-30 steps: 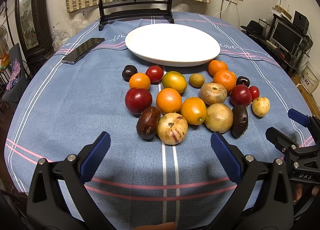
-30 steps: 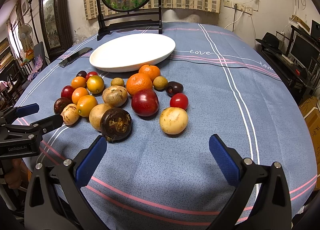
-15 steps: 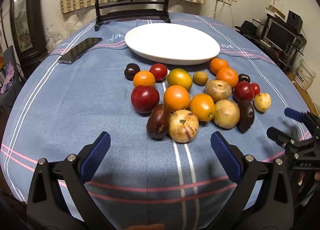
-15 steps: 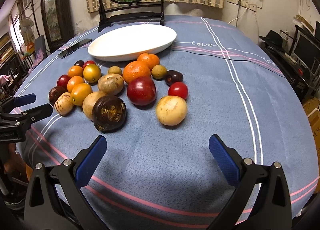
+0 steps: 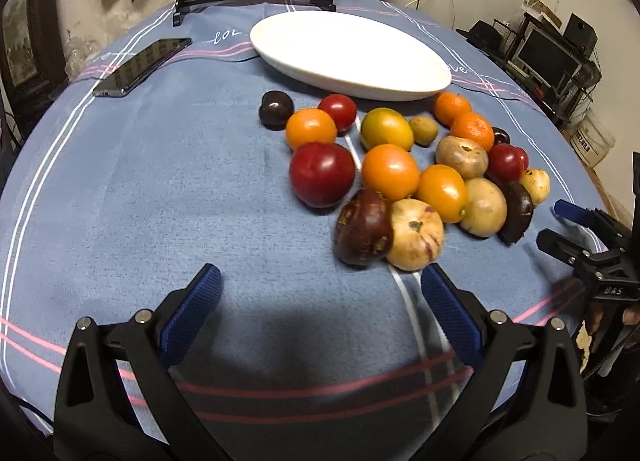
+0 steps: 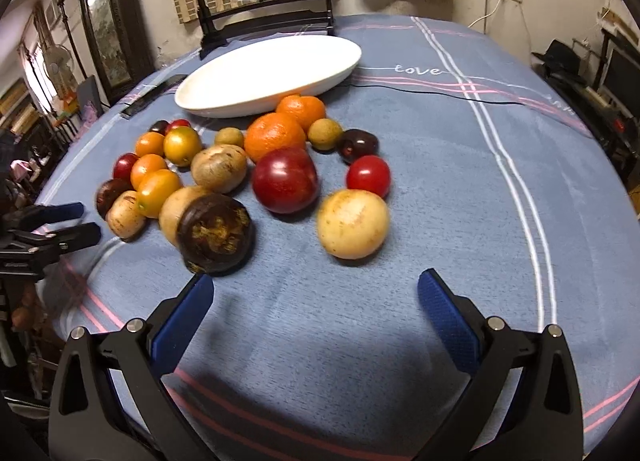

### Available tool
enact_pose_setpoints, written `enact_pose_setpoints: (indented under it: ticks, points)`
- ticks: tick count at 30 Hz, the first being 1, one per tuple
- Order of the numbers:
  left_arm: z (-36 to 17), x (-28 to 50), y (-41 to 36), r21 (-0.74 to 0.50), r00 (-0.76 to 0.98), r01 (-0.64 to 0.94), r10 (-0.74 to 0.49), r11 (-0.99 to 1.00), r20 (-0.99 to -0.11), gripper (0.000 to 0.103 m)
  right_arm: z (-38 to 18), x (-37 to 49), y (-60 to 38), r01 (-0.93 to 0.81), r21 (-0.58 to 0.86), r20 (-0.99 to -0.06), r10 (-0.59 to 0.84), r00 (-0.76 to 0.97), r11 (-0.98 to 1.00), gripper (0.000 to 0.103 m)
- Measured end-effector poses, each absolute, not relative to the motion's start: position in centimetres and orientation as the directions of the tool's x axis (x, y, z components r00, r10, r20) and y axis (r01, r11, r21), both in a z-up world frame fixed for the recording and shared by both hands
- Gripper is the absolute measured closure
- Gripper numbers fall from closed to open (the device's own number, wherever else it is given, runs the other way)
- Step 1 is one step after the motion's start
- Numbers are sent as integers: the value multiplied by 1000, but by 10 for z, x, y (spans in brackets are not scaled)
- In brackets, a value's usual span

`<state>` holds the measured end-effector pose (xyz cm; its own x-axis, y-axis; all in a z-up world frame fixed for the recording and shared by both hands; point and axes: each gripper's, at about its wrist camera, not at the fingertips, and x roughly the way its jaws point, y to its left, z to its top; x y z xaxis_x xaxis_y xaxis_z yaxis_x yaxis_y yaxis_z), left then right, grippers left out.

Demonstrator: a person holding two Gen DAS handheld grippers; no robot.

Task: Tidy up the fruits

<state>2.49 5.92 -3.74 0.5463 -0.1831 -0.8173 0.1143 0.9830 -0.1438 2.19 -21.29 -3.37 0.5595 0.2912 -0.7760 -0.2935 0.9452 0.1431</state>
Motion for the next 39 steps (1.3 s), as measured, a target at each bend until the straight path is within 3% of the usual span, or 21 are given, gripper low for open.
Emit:
enact_pose_setpoints:
  ticks: [7,11,17,19,20,21,32,39]
  points:
    - [-44,30,62,-115,542,117,-161,986,-825,6,-34,25,-210,-299,165,-782,309,541,940,1]
    - [-41,33,61,-123,556,131,-176,984,-813,30,-35,26,-211,-292,184,-784,319,532,938,1]
    - [-41,40,47,-64,584,125,-125,990,-802,36,-36,26,-211,-293,184,-786,319,530,938,1]
    - [-38,43,44,-87,588,145,-156,986,-793,49,-36,26,-211,-293,183,-786,318,530,938,1]
    - [-37,44,43,-106,587,161,-182,981,-789,69,-36,25,-212,-292,181,-787,316,530,939,1]
    - [-36,46,40,-133,581,186,-219,973,-784,78,-36,25,-212,-291,181,-787,315,530,940,1]
    - [-27,32,44,-126,617,171,-206,977,-759,79,-33,22,-212,-291,142,-794,284,538,946,1]
    - [-22,20,45,-137,631,196,-232,971,-740,79,-29,14,-181,-400,75,-803,294,519,913,1]
